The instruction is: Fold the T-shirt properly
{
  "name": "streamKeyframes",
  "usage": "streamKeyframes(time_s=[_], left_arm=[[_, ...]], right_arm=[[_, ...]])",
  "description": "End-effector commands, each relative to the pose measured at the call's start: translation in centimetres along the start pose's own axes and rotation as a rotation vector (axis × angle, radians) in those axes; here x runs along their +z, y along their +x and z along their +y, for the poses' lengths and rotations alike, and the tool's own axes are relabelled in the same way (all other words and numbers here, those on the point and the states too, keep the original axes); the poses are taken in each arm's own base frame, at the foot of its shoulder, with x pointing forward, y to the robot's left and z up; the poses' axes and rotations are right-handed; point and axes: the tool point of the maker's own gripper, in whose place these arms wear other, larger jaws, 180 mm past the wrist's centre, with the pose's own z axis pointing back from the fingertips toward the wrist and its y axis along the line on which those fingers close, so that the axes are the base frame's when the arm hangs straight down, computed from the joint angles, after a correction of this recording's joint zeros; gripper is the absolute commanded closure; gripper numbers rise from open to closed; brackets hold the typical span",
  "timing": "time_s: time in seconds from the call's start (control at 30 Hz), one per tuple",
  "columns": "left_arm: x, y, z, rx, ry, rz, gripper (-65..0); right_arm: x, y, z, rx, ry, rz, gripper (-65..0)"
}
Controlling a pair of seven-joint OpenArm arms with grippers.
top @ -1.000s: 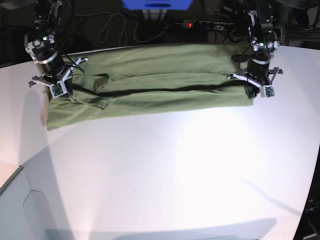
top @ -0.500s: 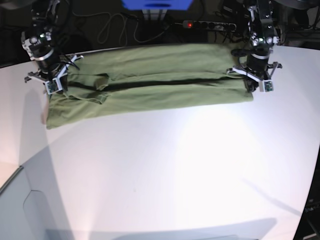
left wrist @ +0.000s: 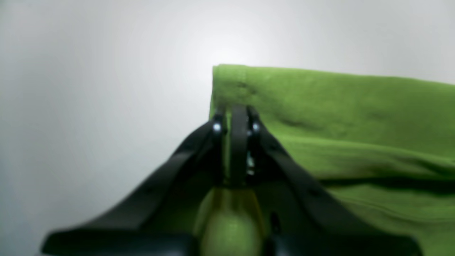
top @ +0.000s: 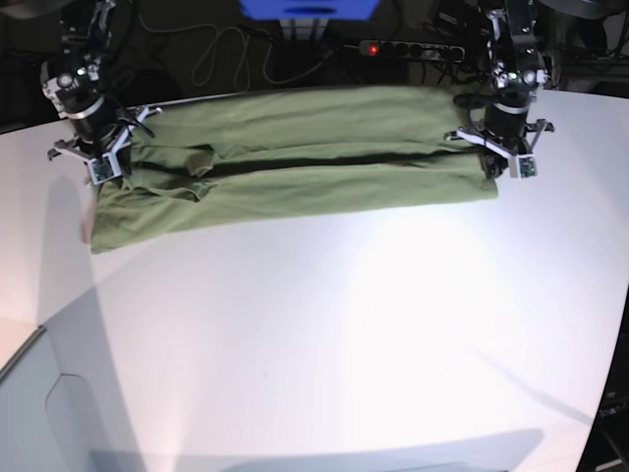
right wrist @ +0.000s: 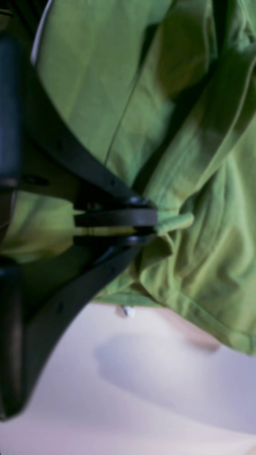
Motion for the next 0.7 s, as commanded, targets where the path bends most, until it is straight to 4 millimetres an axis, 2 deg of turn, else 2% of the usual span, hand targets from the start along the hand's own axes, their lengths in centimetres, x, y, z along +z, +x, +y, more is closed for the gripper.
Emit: streamKeyframes(time_s=[0.0, 0.07, 0.13, 0.27, 0.37, 0.43, 0.53, 0.67], left_arm=[[0.2, 1.2, 0.1, -0.012, -0.001, -0.039, 0.0], [0.3, 0.9, 0.2, -0.011, -0.001, -0.031, 0.0], [0.4, 0.9, 0.2, -0.011, 0.000, -0.033, 0.0], [0.8, 1.4, 0.1, -0.015, -0.001, -0.045, -19.8], [1.4, 2.1, -0.2, -0.025, -0.008, -0.066, -33.4], [2.1, 2.9, -0.5, -0.035, -0.015, -0.088, -38.4], [2.9, 3.8, -0.9, -0.047, -0.024, -0.114, -38.3], [3.6, 4.6, -0.2, -0.053, -0.004, -0.136, -38.1]], right_arm=[[0.2, 0.9, -0.6, 0.011, -0.009, -0.034, -0.6], [0.1, 0.7, -0.6, 0.008, -0.008, -0.029, -2.0], [0.1, 0.7, -0.6, 0.009, -0.008, -0.030, -8.8], [0.5, 1.5, -0.7, 0.021, -0.015, -0.050, -29.3], [1.6, 2.9, -1.4, 0.037, -0.045, -0.089, -38.2], [2.6, 4.7, -1.4, 0.064, -0.058, -0.132, -39.6], [3.7, 7.1, -1.0, 0.085, -0.071, -0.197, -39.6], [3.0, 9.9, 1.1, 0.099, -0.004, -0.271, -39.6]])
